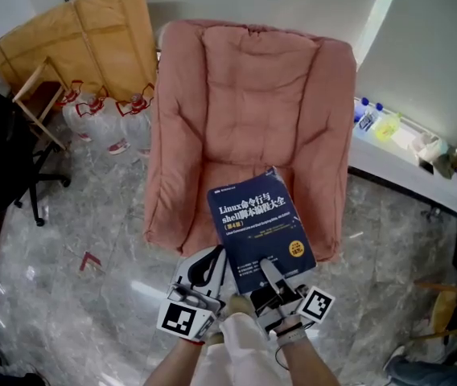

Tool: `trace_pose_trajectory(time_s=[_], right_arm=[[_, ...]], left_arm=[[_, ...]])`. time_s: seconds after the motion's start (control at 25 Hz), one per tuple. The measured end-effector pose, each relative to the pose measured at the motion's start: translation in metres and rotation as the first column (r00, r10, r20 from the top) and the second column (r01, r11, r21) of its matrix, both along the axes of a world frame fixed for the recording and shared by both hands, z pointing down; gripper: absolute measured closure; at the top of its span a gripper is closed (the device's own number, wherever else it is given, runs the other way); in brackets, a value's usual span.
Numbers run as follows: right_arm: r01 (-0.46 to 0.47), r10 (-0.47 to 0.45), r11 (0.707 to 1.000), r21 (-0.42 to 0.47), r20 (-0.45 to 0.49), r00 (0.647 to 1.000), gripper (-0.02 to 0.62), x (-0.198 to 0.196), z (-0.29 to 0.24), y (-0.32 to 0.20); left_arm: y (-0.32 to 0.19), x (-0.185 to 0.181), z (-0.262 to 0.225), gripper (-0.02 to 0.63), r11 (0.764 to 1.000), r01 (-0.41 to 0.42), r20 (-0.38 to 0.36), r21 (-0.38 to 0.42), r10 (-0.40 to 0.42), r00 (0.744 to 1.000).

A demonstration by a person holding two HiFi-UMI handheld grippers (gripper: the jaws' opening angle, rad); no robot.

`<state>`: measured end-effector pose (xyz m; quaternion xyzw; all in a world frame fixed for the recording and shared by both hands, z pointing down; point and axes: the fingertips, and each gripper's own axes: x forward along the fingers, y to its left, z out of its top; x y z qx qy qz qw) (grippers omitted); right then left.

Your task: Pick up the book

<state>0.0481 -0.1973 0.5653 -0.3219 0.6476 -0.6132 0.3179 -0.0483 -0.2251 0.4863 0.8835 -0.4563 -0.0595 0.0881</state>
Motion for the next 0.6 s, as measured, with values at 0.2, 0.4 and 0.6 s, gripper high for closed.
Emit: trace_pose_trajectory(time_s=[0.2, 0.4, 0.6], right_arm=[[0.004, -0.004, 1.000, 0.004, 0.005, 1.000, 0.419, -0.001, -0.013, 0.000], [-0.001, 0.001, 1.000, 0.007, 0.006, 1.000, 0.419, -0.002, -0.027, -0.001], [0.011, -0.011, 1.000, 0.022, -0.001, 1.000, 0.419, -0.003, -0.043, 0.002]], left_arm=[[0.000, -0.004, -0.012, 0.593, 1.000, 0.000, -0.003, 0.001, 0.000, 1.000], [-0.002, -0.003, -0.027, 0.594, 1.000, -0.012, -0.013, 0.011, 0.012, 1.000], [-0.002, -0.010, -0.038, 0.592, 1.000, 0.001, -0.026, 0.008, 0.000, 1.000]])
